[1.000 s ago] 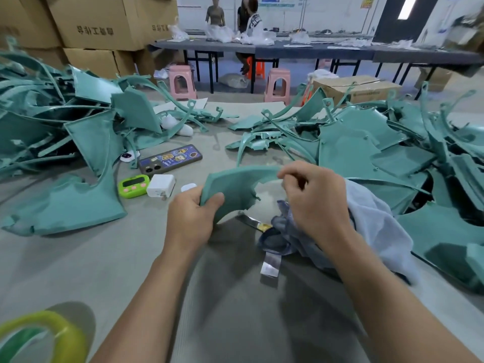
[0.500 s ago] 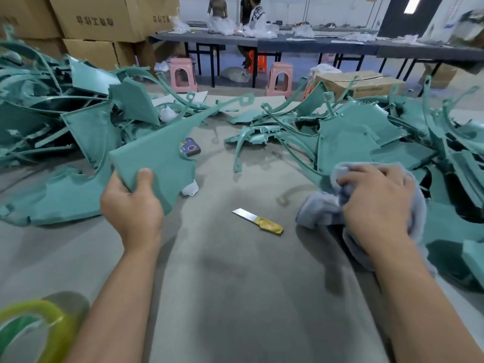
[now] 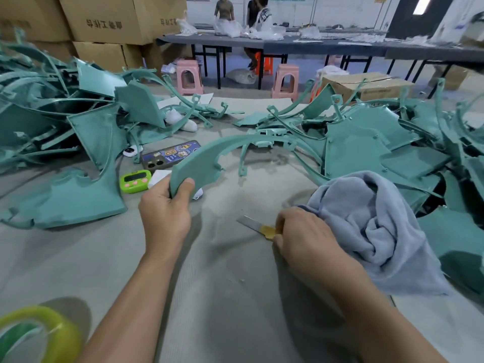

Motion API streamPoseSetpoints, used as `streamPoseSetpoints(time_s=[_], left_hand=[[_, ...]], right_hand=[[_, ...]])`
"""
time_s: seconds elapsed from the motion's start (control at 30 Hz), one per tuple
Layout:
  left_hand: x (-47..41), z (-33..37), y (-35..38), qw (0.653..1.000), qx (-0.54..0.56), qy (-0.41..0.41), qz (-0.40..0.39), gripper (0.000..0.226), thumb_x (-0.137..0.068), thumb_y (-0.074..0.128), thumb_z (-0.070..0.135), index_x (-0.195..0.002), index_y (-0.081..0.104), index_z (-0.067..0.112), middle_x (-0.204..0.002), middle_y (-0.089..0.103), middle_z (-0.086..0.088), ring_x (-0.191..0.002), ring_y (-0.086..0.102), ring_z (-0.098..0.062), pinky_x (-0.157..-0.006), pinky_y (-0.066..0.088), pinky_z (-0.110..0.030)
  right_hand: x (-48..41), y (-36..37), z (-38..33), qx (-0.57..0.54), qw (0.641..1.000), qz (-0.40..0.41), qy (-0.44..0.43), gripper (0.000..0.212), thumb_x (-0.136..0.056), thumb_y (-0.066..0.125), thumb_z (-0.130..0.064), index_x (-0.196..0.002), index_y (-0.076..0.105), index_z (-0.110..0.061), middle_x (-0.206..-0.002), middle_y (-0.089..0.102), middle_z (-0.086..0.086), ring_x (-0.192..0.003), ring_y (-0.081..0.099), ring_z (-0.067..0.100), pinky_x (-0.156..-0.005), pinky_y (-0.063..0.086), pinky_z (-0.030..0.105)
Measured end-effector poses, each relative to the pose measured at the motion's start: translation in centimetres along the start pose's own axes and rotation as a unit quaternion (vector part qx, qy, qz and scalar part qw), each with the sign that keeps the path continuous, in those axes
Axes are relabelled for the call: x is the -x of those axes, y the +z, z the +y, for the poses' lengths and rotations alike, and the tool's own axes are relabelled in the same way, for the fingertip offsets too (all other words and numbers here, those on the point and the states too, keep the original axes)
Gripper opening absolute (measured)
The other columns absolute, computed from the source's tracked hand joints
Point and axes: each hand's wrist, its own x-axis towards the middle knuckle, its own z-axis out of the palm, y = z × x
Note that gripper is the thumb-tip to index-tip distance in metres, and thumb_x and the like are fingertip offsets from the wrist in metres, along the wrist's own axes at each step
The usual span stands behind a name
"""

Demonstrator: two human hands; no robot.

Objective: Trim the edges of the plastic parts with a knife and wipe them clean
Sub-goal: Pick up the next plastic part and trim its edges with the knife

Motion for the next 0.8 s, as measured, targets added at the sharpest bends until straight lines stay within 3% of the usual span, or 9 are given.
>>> streamPoseSetpoints(time_s=[0.07, 0.17, 0.23, 0.3, 0.37, 0.43, 0.57, 0.67, 0.8], left_hand=[[0.1, 0.0, 0.1, 1.0, 0.002, 0.002, -0.008, 0.029, -0.088, 0.064, 0.032, -0.078, 0.061, 0.005, -0.068, 0.05, 0.006, -0.064, 0.04, -0.01, -0.059, 0.038, -0.031], [0.2, 0.1, 0.1, 1.0, 0.003, 0.002, -0.018, 0.02, -0.087, 0.065, 0.03, -0.075, 0.061, 0.014, -0.059, 0.051, 0.016, -0.058, 0.039, -0.003, -0.055, 0.037, -0.023], [0.5, 0.2, 0.2, 1.0, 0.005, -0.006, -0.028, 0.014, -0.084, 0.067, 0.03, -0.077, 0.066, 0.018, -0.057, 0.053, 0.019, -0.056, 0.041, 0.0, -0.054, 0.037, -0.02], [1.1, 0.5, 0.3, 0.999, 0.016, -0.005, -0.047, 0.007, -0.082, 0.071, 0.023, -0.084, 0.078, 0.022, -0.062, 0.059, 0.027, -0.06, 0.05, 0.007, -0.059, 0.041, -0.012], [2.0, 1.2, 0.4, 0.996, 0.027, 0.027, -0.082, 0.03, -0.083, 0.071, 0.008, -0.099, 0.08, 0.032, -0.088, 0.071, 0.034, -0.086, 0.064, 0.015, -0.079, 0.046, -0.005], [2.5, 1.8, 0.5, 0.99, 0.021, 0.081, -0.116, 0.042, -0.083, 0.071, 0.0, -0.104, 0.078, 0.036, -0.105, 0.072, 0.029, -0.109, 0.064, 0.01, -0.096, 0.044, -0.008], [2.8, 2.2, 0.6, 0.977, -0.04, 0.169, -0.121, 0.035, -0.082, 0.074, 0.0, -0.108, 0.079, 0.023, -0.112, 0.071, 0.02, -0.11, 0.063, 0.009, -0.097, 0.045, -0.01], [3.2, 2.3, 0.6, 0.976, -0.052, 0.171, -0.123, 0.036, -0.081, 0.077, -0.002, -0.109, 0.079, 0.022, -0.112, 0.068, 0.024, -0.109, 0.063, 0.009, -0.097, 0.046, -0.009], [3.1, 2.2, 0.6, 0.984, -0.032, 0.125, -0.122, 0.039, -0.082, 0.075, -0.003, -0.109, 0.079, 0.024, -0.109, 0.066, 0.032, -0.108, 0.06, 0.018, -0.096, 0.042, -0.004]], right_hand=[[0.0, -0.3, 0.5, -0.022, 0.999, -0.022, -0.025, 0.011, -0.095, 0.064, -0.019, -0.105, 0.067, -0.022, -0.112, 0.068, 0.0, -0.102, 0.065, 0.024, -0.078, 0.05, 0.029], [0.6, 0.5, 2.1, -0.141, 0.981, 0.09, -0.097, 0.017, -0.097, 0.063, -0.025, -0.082, 0.054, -0.027, -0.078, 0.062, -0.004, -0.072, 0.058, 0.019, -0.058, 0.043, 0.033], [0.9, 1.0, 2.5, -0.319, 0.926, 0.17, -0.107, 0.015, -0.097, 0.063, -0.024, -0.084, 0.055, -0.024, -0.069, 0.063, -0.001, -0.059, 0.054, 0.017, -0.055, 0.044, 0.037], [1.1, 1.1, 2.0, -0.413, 0.869, 0.243, -0.123, 0.012, -0.096, 0.065, -0.022, -0.085, 0.059, -0.023, -0.065, 0.062, -0.004, -0.053, 0.049, 0.012, -0.051, 0.043, 0.034], [1.3, 1.3, 1.1, -0.411, 0.857, 0.273, -0.152, 0.012, -0.093, 0.067, -0.023, -0.082, 0.062, -0.023, -0.063, 0.059, -0.003, -0.055, 0.048, 0.011, -0.052, 0.041, 0.031], [1.7, 1.6, 0.3, -0.399, 0.856, 0.275, -0.178, 0.015, -0.093, 0.068, -0.021, -0.08, 0.063, -0.023, -0.066, 0.06, 0.001, -0.059, 0.051, 0.017, -0.055, 0.042, 0.033], [2.4, 1.8, -0.8, -0.406, 0.85, 0.255, -0.219, 0.025, -0.096, 0.067, -0.02, -0.074, 0.061, -0.029, -0.063, 0.057, -0.003, -0.058, 0.048, 0.013, -0.053, 0.038, 0.022], [1.7, 1.8, -0.5, -0.384, 0.87, 0.252, -0.178, 0.026, -0.095, 0.067, -0.021, -0.071, 0.06, -0.027, -0.059, 0.053, -0.009, -0.055, 0.044, 0.004, -0.052, 0.033, 0.017], [-0.3, 0.9, 1.7, -0.362, 0.868, 0.341, 0.002, 0.03, -0.098, 0.064, -0.022, -0.067, 0.064, -0.021, -0.057, 0.056, -0.008, -0.053, 0.045, 0.013, -0.051, 0.034, 0.023]])
